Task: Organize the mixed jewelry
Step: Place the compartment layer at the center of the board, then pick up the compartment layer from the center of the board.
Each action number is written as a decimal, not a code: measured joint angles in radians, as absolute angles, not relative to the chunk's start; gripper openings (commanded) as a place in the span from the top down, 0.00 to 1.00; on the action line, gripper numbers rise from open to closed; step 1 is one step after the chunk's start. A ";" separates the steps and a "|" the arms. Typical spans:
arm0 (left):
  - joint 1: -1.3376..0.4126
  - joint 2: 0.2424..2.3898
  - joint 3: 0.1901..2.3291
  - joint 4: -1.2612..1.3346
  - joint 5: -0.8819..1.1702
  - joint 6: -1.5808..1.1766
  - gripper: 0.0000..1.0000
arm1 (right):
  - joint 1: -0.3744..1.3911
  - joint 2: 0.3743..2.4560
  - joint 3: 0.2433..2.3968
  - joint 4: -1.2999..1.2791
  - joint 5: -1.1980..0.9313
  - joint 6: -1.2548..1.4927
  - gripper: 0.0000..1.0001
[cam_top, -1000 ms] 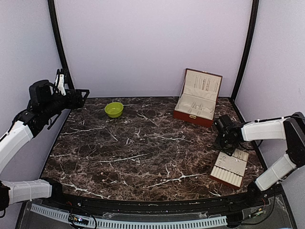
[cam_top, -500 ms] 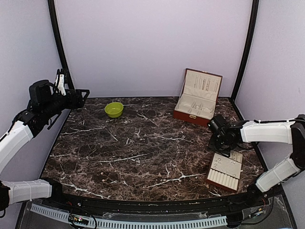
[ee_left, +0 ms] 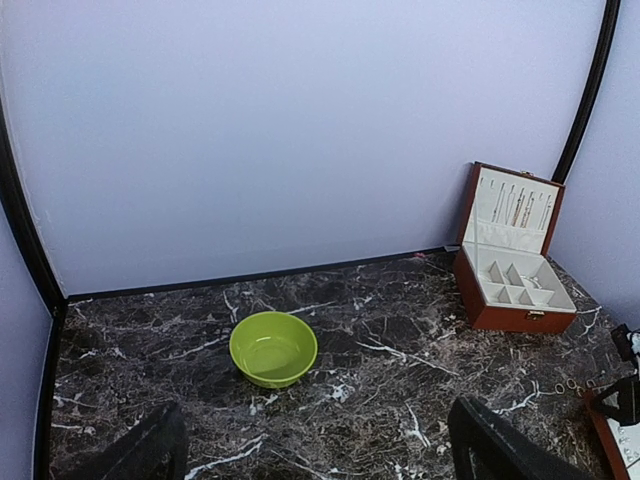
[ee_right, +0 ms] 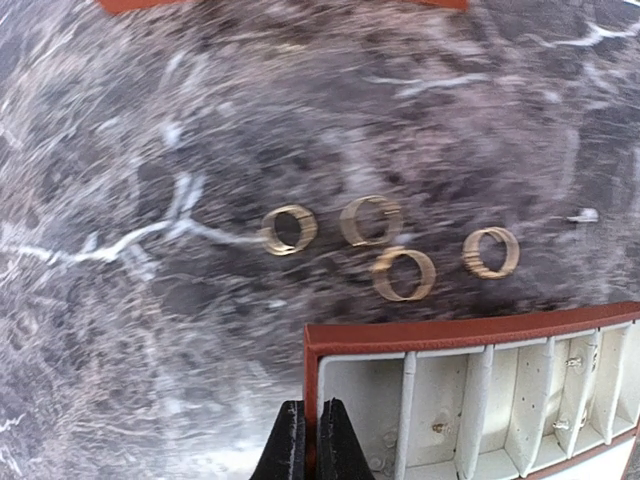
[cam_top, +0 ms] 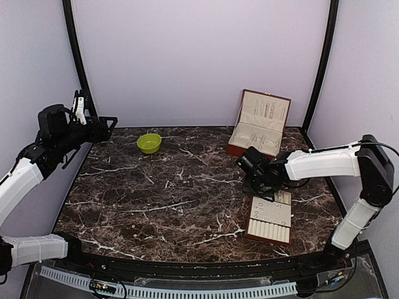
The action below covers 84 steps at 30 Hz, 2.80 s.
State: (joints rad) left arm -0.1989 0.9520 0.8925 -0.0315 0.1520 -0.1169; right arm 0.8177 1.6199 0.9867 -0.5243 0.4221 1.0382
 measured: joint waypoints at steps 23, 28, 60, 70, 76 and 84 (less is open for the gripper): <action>-0.199 0.938 0.892 -0.031 0.156 -0.117 0.07 | 1.008 2.110 1.514 -0.518 0.358 0.919 1.00; -0.199 0.938 0.892 -0.031 0.156 -0.117 0.07 | 1.008 2.133 1.538 -0.525 0.346 0.902 0.96; -0.199 0.938 0.892 -0.031 0.144 -0.117 0.07 | 1.020 1.934 1.479 -0.476 0.383 0.815 0.44; -0.199 0.937 0.885 -0.031 0.141 -0.117 0.07 | 0.884 1.722 1.192 -0.426 0.380 0.778 0.52; -0.199 0.937 0.883 -0.031 0.141 -0.117 0.07 | 0.824 1.723 1.103 -0.426 0.347 0.764 0.57; -0.199 0.939 0.883 -0.031 0.141 -0.117 0.07 | 0.811 1.752 1.103 -0.412 0.344 0.755 0.67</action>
State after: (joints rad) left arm -0.1989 0.9386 0.8825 -0.0311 0.1410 -0.1165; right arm 0.8108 1.7515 1.1030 -0.4118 0.3435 0.7551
